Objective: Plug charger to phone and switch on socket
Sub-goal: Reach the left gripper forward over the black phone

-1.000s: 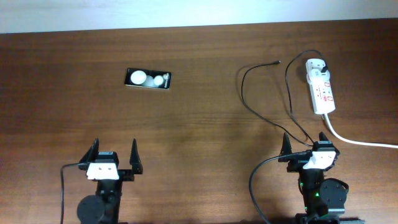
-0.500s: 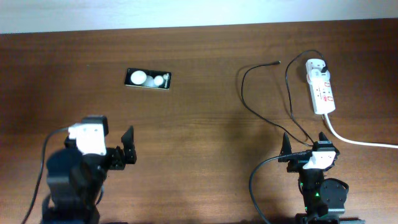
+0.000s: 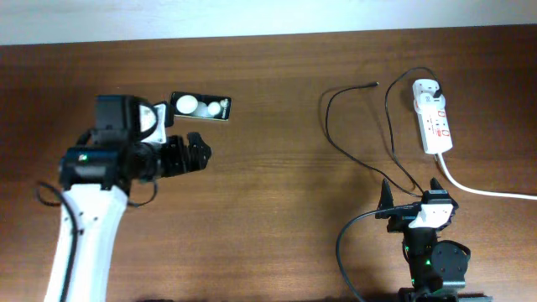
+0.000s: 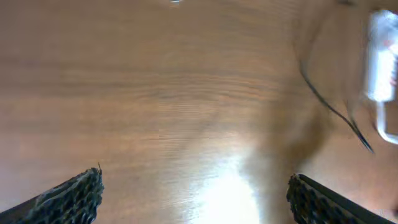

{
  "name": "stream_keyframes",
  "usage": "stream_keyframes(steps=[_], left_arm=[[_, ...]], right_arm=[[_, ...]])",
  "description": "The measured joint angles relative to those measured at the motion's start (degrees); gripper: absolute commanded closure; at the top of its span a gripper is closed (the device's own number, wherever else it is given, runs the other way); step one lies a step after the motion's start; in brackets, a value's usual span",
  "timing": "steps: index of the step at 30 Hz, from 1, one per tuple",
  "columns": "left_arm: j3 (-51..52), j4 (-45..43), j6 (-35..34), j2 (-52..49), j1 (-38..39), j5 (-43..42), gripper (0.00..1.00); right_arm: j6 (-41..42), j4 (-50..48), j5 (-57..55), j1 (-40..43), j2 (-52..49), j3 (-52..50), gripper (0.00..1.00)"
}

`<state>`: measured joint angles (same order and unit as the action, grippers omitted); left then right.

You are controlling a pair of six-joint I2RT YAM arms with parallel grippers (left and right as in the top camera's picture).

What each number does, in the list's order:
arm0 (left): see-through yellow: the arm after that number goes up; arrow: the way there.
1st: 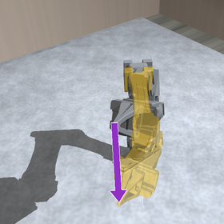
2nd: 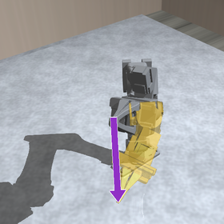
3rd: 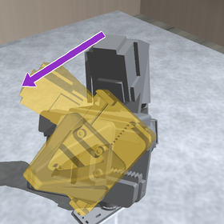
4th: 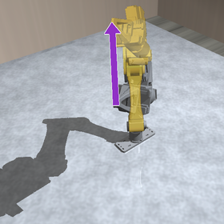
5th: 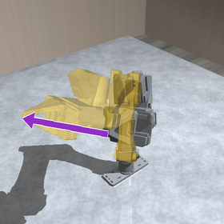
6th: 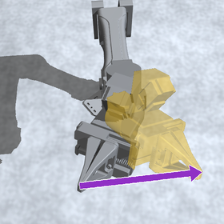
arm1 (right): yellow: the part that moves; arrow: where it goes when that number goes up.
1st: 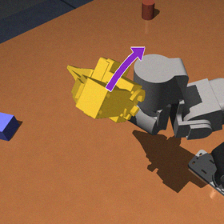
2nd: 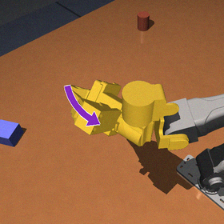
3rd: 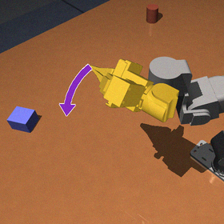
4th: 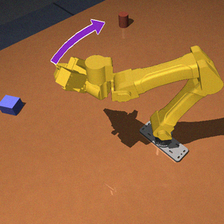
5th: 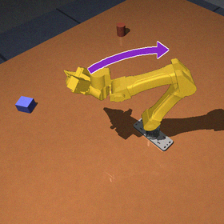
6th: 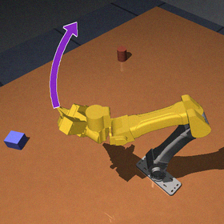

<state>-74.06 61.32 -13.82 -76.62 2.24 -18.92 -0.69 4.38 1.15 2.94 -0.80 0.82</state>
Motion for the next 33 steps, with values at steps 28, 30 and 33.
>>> stream_keyframes(steps=[28,30,33], left_arm=[[-35.5,-1.7,-45.7,-41.5,6.6,21.4,0.0],[-35.6,-3.3,-47.1,-43.5,6.6,21.9,0.0],[-35.7,-5.7,-48.9,-46.9,6.6,22.7,0.0]], right_arm=[[0.0,-0.1,0.0,0.0,0.0,0.0,0.01],[0.0,-0.1,0.0,0.0,0.0,0.0,0.02],[0.0,-0.1,0.0,0.0,0.0,0.0,0.01]])
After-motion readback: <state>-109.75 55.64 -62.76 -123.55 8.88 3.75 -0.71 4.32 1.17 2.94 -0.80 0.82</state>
